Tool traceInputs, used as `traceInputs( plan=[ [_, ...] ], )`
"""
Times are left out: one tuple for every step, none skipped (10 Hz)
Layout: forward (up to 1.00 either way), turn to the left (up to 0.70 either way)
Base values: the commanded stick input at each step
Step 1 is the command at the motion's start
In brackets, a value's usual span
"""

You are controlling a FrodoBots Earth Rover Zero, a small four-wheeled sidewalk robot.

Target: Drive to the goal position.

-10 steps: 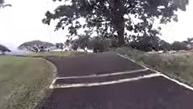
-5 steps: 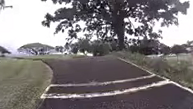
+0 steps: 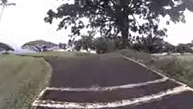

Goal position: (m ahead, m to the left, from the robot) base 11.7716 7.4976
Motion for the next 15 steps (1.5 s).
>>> traceInputs(
  plan=[
    [0.7, 0.0],
    [0.7, 0.0],
    [0.7, 0.0],
    [0.7, 0.0],
    [0.7, 0.0],
    [0.7, 0.0],
    [0.7, 0.1],
    [0.7, 0.26],
    [0.7, 0.34],
    [0.7, 0.34],
    [0.7, 0.26],
    [0.7, 0.08],
    [0.7, 0.0],
    [0.7, 0.0],
    [0.7, 0.0]
  ],
)
